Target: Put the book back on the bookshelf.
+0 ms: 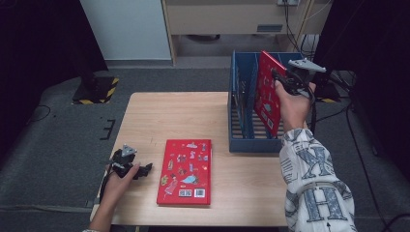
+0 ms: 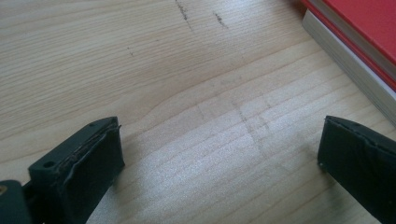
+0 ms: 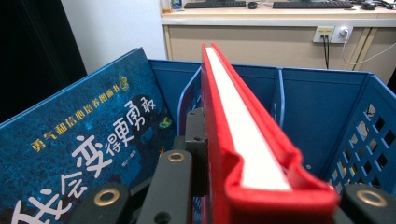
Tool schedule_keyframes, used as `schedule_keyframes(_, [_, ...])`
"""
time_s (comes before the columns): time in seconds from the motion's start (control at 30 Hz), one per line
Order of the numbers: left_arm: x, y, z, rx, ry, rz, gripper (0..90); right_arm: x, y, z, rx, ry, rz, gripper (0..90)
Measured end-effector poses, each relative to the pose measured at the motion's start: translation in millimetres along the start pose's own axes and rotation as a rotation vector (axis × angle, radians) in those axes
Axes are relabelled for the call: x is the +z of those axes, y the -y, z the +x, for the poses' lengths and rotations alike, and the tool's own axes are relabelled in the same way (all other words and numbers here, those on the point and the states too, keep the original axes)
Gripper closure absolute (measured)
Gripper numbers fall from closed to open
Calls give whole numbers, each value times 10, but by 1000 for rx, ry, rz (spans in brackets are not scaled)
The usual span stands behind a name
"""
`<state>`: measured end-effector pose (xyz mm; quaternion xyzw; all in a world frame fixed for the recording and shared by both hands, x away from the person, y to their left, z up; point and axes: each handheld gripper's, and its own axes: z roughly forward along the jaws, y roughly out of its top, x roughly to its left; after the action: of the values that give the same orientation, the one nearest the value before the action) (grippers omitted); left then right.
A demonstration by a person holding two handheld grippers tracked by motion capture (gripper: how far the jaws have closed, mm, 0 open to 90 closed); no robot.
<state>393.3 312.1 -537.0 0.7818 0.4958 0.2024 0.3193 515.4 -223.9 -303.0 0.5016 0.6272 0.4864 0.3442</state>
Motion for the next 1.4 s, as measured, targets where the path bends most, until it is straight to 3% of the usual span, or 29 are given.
schedule_keyframes(0.83, [1,-3,0,2,-3,4,0,127,114,53,5,18,-18,792])
schedule_keyframes(1.4, [1,-4,-2,4,-2,4,0,231,271,59,33,26,-18,792])
